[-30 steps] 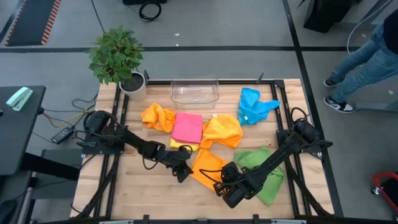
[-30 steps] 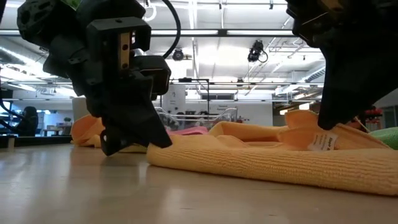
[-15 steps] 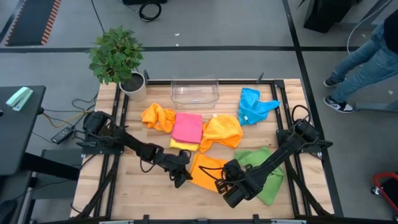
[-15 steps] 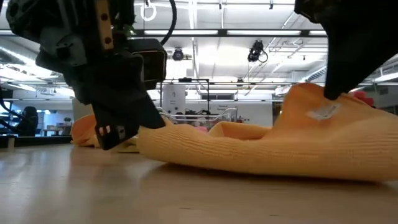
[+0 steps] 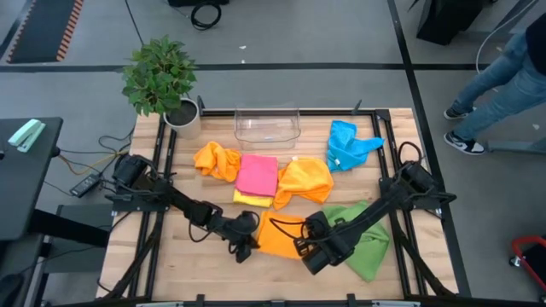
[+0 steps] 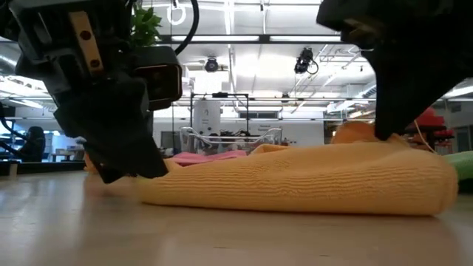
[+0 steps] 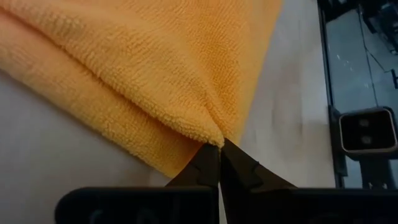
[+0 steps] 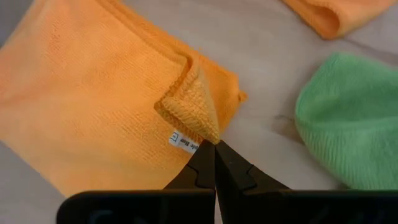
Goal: Fold microfiber towels
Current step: Fold the bottom orange microfiber cloth
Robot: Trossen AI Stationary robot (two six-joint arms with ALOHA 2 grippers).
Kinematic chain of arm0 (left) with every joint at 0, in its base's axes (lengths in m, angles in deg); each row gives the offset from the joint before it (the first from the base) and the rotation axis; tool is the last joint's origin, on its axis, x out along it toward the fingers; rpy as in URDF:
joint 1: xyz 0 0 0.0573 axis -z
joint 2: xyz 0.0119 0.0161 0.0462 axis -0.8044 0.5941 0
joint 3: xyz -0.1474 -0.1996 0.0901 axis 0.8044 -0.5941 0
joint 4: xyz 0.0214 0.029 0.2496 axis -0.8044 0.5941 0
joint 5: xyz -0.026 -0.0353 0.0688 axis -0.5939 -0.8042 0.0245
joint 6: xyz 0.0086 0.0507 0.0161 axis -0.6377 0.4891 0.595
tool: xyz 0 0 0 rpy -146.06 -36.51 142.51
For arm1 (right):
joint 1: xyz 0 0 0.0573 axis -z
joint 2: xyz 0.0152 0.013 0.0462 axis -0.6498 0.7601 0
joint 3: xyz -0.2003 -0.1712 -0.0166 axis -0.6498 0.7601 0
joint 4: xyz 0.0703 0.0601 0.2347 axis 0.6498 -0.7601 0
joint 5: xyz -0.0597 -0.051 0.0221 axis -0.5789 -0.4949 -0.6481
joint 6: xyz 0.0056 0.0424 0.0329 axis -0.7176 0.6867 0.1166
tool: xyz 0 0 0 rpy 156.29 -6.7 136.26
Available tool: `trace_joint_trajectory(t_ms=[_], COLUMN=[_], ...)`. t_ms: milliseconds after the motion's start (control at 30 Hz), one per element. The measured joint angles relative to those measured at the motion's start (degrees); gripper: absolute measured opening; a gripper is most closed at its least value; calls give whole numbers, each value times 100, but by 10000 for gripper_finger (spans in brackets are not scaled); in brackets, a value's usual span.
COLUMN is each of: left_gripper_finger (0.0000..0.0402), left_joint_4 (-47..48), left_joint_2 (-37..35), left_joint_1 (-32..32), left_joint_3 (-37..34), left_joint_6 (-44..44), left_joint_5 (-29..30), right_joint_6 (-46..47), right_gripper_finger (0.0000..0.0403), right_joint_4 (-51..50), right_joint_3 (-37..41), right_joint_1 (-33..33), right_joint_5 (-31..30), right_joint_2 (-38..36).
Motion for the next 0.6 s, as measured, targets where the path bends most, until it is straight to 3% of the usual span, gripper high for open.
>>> trace_joint_trajectory(t_ms=[267, 600], left_gripper_finger=[6, 6], left_joint_4=[-56, -81], left_joint_2=[0, 0], left_joint_1=[123, 254], left_joint_3=[0, 0], left_joint_6=[-276, -493], left_joint_5=[773, 1171], right_joint_6=[-229, -682], right_gripper_finger=[24, 164], right_joint_4=[47, 85], right_joint_3=[75, -171], right_joint_1=[295, 395], right_joint_5=[18, 319], right_joint_2=[0, -74])
